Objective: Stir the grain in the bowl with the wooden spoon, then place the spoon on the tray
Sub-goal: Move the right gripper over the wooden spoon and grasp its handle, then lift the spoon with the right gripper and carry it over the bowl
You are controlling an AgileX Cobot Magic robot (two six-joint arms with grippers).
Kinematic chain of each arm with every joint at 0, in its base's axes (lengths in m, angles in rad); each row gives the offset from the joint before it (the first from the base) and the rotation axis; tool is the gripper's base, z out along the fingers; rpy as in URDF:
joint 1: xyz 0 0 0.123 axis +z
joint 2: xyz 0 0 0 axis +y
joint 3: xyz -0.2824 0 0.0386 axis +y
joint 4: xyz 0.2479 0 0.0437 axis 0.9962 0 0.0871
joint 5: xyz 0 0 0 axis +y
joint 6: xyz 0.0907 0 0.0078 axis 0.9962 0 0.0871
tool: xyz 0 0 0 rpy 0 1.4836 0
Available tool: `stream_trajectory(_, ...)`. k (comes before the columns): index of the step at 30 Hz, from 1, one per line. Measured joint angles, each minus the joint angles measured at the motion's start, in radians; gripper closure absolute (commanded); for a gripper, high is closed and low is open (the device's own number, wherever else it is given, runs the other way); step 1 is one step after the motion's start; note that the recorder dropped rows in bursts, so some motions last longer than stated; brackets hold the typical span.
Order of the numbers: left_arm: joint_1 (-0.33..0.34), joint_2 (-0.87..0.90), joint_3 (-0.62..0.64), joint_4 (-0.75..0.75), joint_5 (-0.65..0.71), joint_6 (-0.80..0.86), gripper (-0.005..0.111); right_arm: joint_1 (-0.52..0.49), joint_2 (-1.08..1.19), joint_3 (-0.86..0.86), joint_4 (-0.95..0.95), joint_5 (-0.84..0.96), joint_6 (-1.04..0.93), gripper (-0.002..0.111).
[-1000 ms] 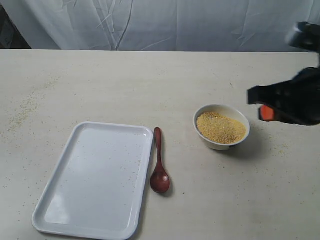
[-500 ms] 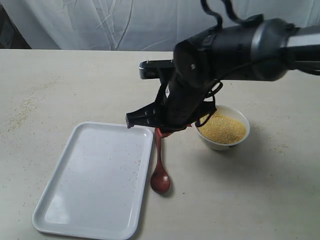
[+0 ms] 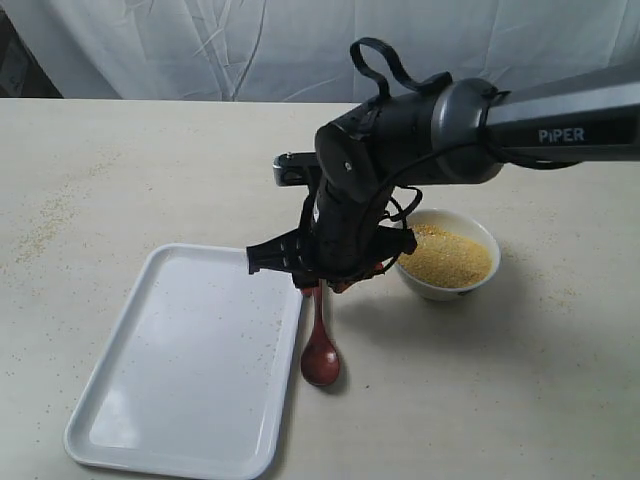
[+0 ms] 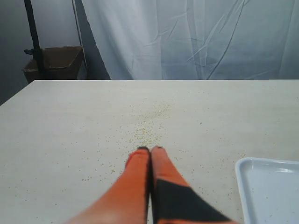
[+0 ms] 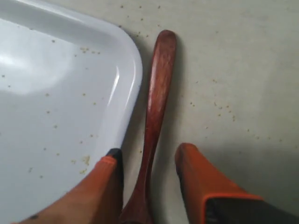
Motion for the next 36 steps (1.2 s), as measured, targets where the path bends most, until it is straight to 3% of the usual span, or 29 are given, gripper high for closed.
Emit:
stream_trajectory(12,0.0,0.0,0.0,0.0,0.0,0.0,0.107,0.024,0.075,0.0,-0.029,-0.029,0.065,0.07)
stream_trajectory(18,0.0,0.0,0.0,0.0,0.0,0.0,0.107,0.024,0.075,0.0,-0.044,-0.025,0.08,0.109)
stream_trajectory(29,0.0,0.0,0.0,0.0,0.0,0.0,0.107,0.019,-0.112,0.0,-0.24,0.009,0.279,0.108)
stream_trajectory(36,0.0,0.0,0.0,0.0,0.0,0.0,0.107,-0.121,-0.214,0.0,-0.423,0.151,0.435,0.108)
